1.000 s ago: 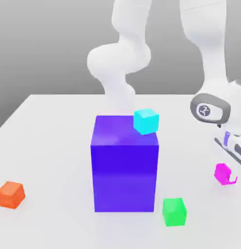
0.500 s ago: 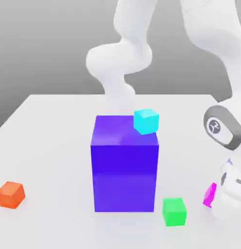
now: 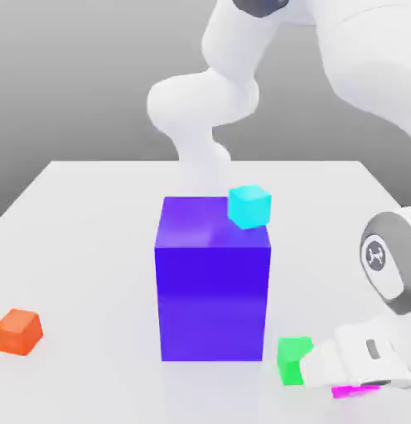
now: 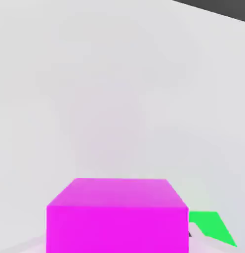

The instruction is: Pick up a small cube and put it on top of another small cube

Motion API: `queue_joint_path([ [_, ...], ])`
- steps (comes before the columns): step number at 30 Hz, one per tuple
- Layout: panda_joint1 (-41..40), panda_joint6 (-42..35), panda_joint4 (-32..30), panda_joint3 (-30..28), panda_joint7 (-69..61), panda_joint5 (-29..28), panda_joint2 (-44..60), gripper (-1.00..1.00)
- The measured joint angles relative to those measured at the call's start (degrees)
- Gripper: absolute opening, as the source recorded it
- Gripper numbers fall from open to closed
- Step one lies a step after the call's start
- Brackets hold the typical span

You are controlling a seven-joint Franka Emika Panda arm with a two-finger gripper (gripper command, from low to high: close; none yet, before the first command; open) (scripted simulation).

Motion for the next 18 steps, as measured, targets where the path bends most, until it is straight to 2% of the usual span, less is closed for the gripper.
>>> queue_joint_path([
  [4, 3.0, -1.8, 1.4, -2.6, 12.7, 1.6, -0.3, -1.00],
  [13, 10.5, 0.6, -1.4, -7.1, 39.7, 4.4, -4.0, -1.00],
  [18, 14.1, 6.5, -8.4, -10.6, 53.9, 6.0, -8.0, -1.00],
])
